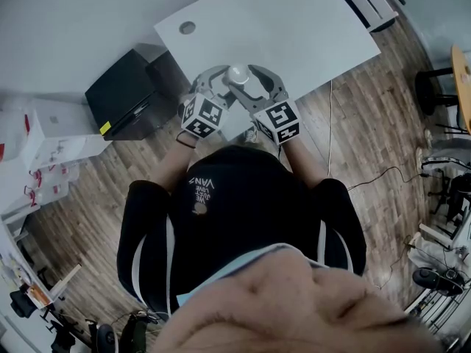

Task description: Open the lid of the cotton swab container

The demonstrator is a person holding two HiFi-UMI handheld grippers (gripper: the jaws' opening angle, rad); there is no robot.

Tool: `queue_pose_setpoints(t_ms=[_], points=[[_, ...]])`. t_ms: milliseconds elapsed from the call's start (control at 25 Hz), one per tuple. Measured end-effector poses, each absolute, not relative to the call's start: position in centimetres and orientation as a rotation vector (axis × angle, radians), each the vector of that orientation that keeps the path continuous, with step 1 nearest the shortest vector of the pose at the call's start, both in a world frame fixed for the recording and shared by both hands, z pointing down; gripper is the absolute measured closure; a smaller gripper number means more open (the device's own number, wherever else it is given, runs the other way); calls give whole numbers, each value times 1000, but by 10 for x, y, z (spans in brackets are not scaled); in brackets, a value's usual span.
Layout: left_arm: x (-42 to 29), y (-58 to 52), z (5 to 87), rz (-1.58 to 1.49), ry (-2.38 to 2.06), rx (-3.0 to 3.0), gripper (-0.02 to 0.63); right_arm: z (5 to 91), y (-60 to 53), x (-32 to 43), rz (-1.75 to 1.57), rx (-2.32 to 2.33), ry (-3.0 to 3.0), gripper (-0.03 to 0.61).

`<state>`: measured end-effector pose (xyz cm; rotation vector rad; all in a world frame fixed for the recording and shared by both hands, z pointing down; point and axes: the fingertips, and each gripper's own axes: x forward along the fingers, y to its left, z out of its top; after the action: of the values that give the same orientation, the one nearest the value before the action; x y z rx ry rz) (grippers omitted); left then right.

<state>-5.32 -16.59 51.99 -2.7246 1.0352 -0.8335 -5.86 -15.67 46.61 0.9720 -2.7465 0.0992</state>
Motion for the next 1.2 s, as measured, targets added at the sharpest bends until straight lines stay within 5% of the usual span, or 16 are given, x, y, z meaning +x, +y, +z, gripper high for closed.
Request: queue_pose_setpoints(t_ms=[1200], points=[[-50, -158, 516, -716, 963, -2773, 362, 459, -157, -49, 460, 846, -2853, 327]])
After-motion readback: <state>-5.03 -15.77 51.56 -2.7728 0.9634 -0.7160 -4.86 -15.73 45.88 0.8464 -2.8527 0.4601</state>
